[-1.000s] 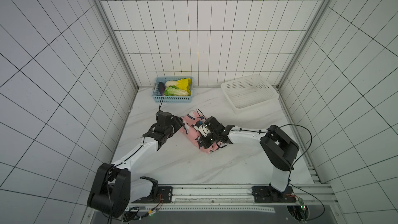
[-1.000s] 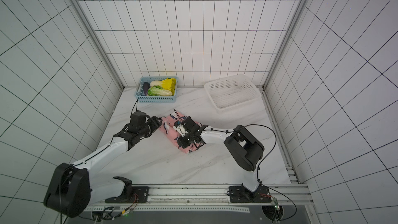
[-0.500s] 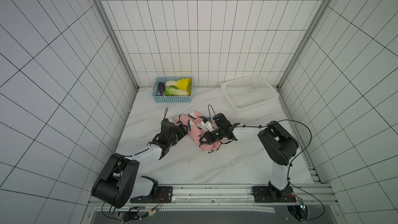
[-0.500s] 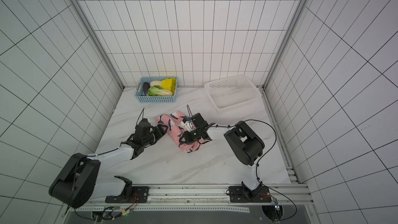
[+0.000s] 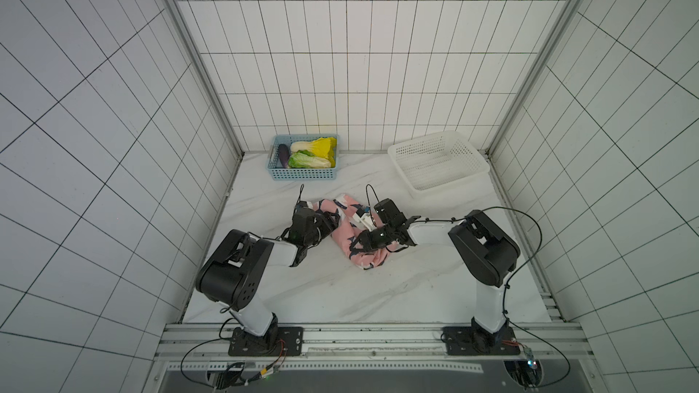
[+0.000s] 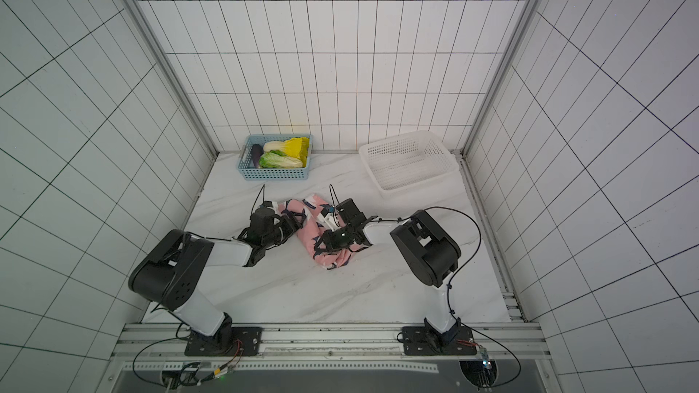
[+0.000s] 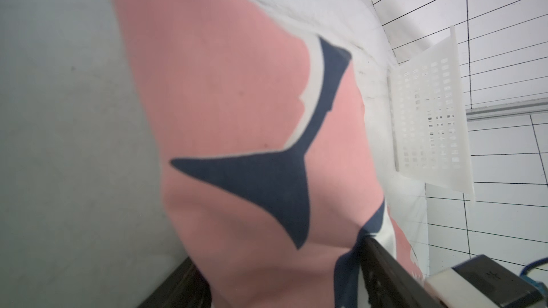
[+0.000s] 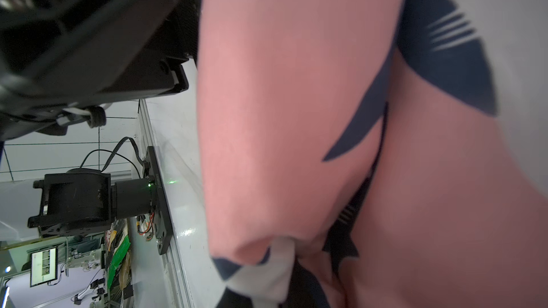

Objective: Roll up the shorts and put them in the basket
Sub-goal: Roll the shorts at the center of the board.

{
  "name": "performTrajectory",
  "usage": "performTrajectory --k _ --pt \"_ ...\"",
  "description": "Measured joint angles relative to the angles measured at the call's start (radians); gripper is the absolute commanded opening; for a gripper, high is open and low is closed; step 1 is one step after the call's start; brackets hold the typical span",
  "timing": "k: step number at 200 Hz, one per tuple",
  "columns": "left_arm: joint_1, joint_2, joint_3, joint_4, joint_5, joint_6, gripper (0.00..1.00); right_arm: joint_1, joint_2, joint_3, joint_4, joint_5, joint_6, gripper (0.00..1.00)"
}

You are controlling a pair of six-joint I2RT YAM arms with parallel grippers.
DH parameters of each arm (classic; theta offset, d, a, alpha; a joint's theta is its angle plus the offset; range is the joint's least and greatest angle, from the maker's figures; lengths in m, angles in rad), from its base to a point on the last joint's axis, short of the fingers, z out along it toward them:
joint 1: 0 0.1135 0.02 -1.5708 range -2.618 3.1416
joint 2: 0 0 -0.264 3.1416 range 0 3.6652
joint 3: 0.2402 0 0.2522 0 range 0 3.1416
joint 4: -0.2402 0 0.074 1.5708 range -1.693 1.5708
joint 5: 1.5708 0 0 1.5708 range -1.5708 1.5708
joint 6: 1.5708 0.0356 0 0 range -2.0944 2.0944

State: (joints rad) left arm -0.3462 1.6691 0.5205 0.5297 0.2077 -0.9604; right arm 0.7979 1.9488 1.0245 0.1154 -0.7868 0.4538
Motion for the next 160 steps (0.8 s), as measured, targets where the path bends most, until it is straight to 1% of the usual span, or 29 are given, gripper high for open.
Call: performTrajectory --k 9,18,29,40,52,65,71,84,100,111,125,141,158,160 --pt "0.0 0.019 0.006 0.017 0.006 -0.008 0.61 -0.002 0.003 0.0 0.004 -0.01 0.004 0.05" --pt "0.0 0.038 0.016 0.025 0.008 -0.015 0.5 -0.006 0.006 0.0 0.008 -0.018 0.007 0.05" --pt "0.0 0.06 0.027 0.028 0.017 -0.021 0.34 -0.01 0.009 0.0 0.01 -0.027 0.011 0.06" --pt "0.001 0.081 0.033 0.034 0.023 -0.026 0.22 -0.014 0.012 0.0 0.014 -0.036 0.014 0.06" --pt "0.002 0.093 0.033 0.04 0.027 -0.042 0.12 -0.02 0.015 0.0 0.016 -0.045 0.016 0.07" --pt "0.002 0.093 0.033 0.043 0.032 -0.048 0.0 -0.027 0.015 0.0 0.016 -0.049 0.018 0.11" --pt "0.002 0.092 0.034 0.043 0.033 -0.051 0.0 -0.028 0.015 0.0 0.016 -0.05 0.019 0.14" --pt "0.002 0.088 0.038 0.033 0.032 -0.049 0.0 -0.032 0.015 0.0 0.01 -0.051 0.022 0.28" --pt "0.002 0.069 0.048 -0.008 0.028 -0.046 0.0 -0.034 0.009 0.0 -0.016 -0.032 0.006 0.34" --pt "-0.001 0.042 0.058 -0.056 0.02 -0.036 0.0 -0.034 -0.006 0.0 -0.051 -0.005 -0.01 0.43" --pt "-0.011 -0.003 0.069 -0.123 -0.002 -0.019 0.0 -0.033 -0.046 0.0 -0.121 0.053 -0.042 0.52" --pt "-0.027 -0.049 0.086 -0.192 -0.032 0.0 0.0 -0.032 -0.107 0.0 -0.203 0.135 -0.084 0.55" --pt "-0.038 -0.083 0.1 -0.253 -0.063 0.015 0.0 -0.023 -0.177 0.003 -0.298 0.253 -0.128 0.62" --pt "-0.04 -0.086 0.101 -0.259 -0.067 0.016 0.0 -0.019 -0.184 0.005 -0.312 0.266 -0.137 0.64"
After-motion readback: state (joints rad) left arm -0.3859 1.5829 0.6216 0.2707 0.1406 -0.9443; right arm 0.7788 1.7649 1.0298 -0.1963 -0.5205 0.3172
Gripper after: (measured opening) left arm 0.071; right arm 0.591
